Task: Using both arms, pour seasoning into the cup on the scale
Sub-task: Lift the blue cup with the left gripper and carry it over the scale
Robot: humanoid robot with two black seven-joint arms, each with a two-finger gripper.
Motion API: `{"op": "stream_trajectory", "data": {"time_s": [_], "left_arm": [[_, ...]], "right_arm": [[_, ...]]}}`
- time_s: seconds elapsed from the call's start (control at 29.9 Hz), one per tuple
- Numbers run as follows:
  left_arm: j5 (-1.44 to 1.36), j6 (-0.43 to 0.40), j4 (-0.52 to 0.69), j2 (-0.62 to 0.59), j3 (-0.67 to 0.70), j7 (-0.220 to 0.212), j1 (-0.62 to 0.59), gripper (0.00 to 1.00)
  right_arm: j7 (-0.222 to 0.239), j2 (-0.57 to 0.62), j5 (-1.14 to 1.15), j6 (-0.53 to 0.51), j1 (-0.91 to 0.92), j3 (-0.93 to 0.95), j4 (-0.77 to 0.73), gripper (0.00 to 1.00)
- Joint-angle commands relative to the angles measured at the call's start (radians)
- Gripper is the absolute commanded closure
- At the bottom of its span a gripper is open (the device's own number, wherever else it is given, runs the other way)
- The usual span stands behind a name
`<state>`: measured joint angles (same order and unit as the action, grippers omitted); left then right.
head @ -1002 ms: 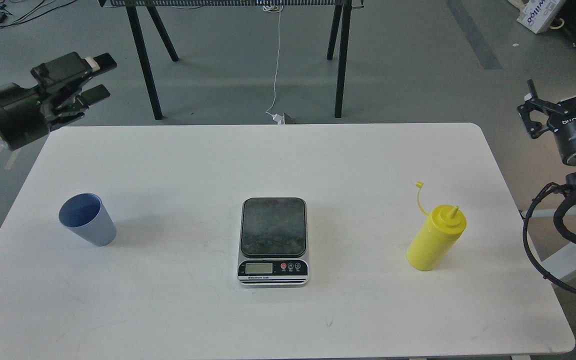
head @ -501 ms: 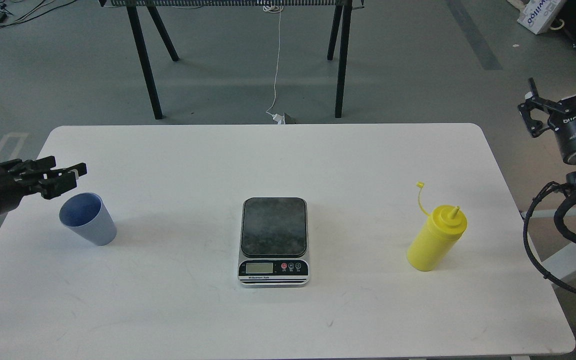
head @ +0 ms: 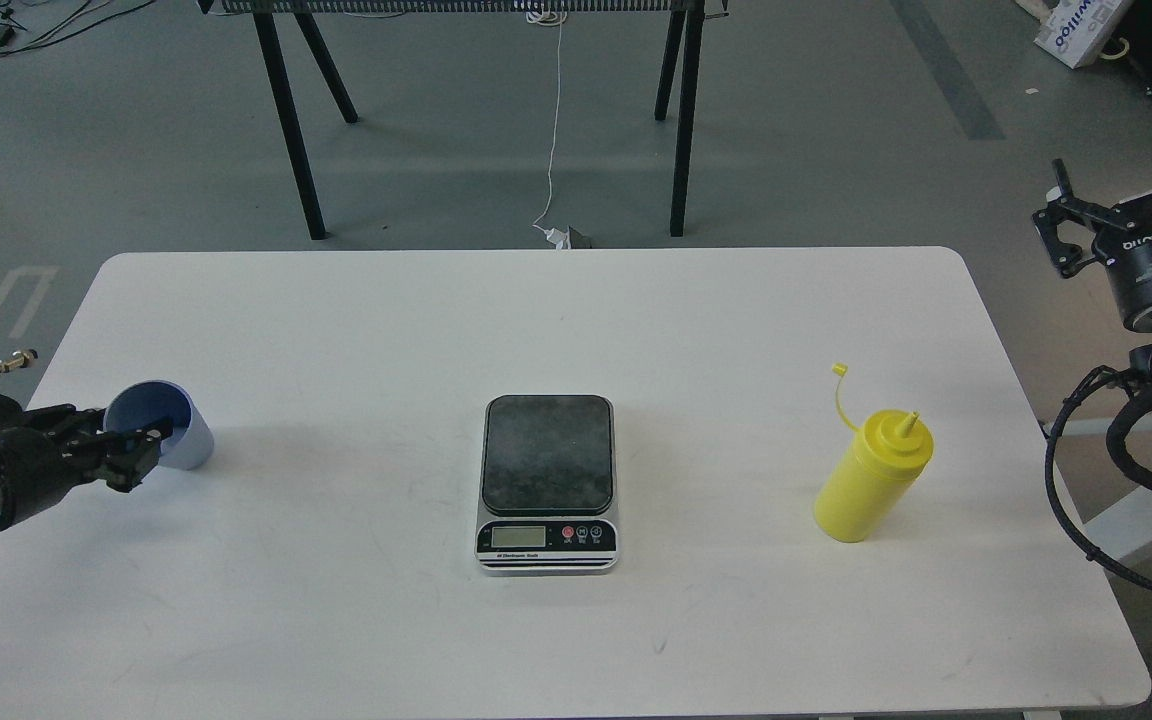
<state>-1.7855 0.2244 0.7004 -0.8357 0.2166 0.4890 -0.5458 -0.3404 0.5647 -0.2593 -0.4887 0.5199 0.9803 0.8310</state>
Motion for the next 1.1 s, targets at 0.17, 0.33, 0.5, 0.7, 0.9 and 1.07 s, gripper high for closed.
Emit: {"op": "stream_trajectory", "data": {"time_s": [0.17, 0.33, 0.5, 0.7, 0.9, 1.07], "left_arm": [[0.009, -0.005, -0.006, 0.001, 0.001, 0.000, -0.045, 0.97], [0.005, -0.043, 0.033, -0.014, 0.000, 0.000, -0.127, 0.98], [0.002, -0.193, 0.219, -0.109, 0.003, 0.000, -0.232, 0.99], [-0.078, -0.480, 0.511, -0.171, 0.003, 0.000, -0.457, 0.98], [-0.300, -0.683, 0.548, 0.035, 0.001, 0.000, -0.620, 0.98], [-0.396, -0.713, 0.548, 0.228, -0.002, 0.000, -0.671, 0.98]], "right_arm": [[0.000, 0.000, 0.000, 0.000, -0.001, 0.000, -0.001, 0.01], [-0.002, 0.000, 0.000, 0.000, -0.003, 0.000, -0.001, 0.01], [-0.002, 0.001, 0.000, 0.000, -0.011, 0.000, -0.001, 0.01], [-0.002, 0.006, 0.000, 0.000, -0.011, 0.014, 0.000, 0.01], [-0.002, 0.037, 0.000, 0.000, -0.037, 0.050, 0.002, 0.01], [-0.002, 0.058, -0.001, 0.000, -0.067, 0.089, 0.000, 0.01]]}}
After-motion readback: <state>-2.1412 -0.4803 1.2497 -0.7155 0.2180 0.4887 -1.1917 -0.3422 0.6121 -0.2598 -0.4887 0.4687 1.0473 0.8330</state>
